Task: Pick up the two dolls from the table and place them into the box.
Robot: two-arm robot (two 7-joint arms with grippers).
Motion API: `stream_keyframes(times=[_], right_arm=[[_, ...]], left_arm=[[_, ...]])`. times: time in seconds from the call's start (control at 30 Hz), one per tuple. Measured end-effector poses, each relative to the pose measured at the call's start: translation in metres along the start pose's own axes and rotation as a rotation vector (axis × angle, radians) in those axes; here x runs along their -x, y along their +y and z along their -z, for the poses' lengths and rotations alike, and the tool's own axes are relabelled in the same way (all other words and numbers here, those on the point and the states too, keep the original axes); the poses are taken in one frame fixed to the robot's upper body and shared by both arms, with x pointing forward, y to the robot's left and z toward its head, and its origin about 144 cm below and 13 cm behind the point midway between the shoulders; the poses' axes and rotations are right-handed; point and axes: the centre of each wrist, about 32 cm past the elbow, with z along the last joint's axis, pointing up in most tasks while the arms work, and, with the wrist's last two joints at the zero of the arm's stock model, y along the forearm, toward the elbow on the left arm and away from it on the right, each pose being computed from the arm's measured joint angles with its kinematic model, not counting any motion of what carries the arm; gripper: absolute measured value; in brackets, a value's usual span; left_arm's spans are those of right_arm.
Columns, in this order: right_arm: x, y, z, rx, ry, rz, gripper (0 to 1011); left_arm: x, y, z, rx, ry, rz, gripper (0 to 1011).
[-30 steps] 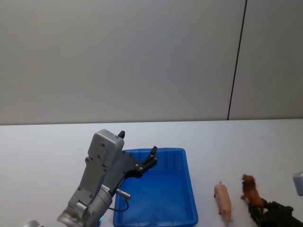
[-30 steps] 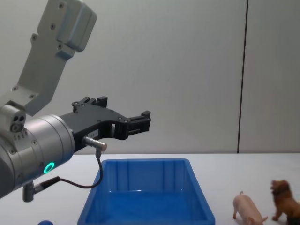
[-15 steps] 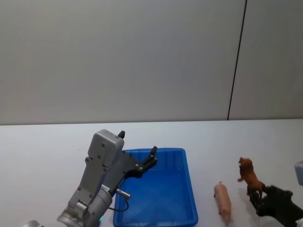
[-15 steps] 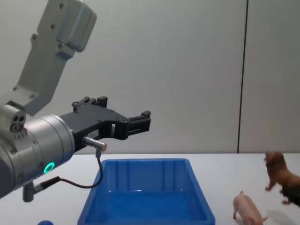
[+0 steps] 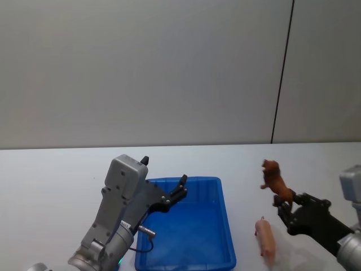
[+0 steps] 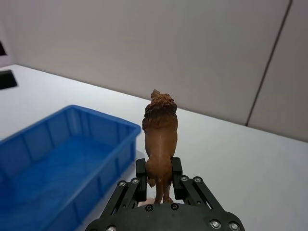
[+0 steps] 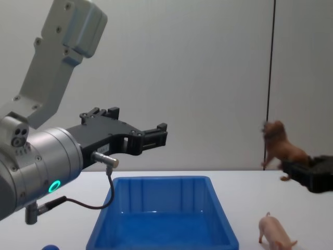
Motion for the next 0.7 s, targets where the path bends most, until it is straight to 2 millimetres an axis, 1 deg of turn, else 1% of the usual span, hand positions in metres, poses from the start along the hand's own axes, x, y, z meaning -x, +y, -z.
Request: stream_keyframes(times=[0.1,0.23,0.53,0.57,0.6,0.67,0.7], right_arm=[[0.005,0.008,-0.008,-0.013,-0.008,-0.048,284],[0.009,0.015,-0.014,-0.016,-0.012,-0.091,284],[0.025,0.043,-0.027,0.006,-0.004,-0.221,284],[0.029,0.049,-0.029,0.012,0.0,-0.241,284],[0.029,0.049,-0.029,0.012,0.0,-0.241,284],[0.034,0.059,-0.032,0.029,0.01,-0.276,297],[0.034,0.059,-0.032,0.029,0.01,-0.276,318]], left_arm=[[0.0,0.0,0.0,0.0,0.0,0.0,1002],[0.0,0.0,0.0,0.0,0.0,0.0,1002],[0.0,0.0,0.0,0.0,0.0,0.0,1002],[0.0,0.0,0.0,0.0,0.0,0.0,1001],[0.0,0.0,0.0,0.0,0.0,0.0,1002],[0.0,0.0,0.0,0.0,0.0,0.0,1002],[0.0,0.0,0.0,0.0,0.0,0.0,1002]])
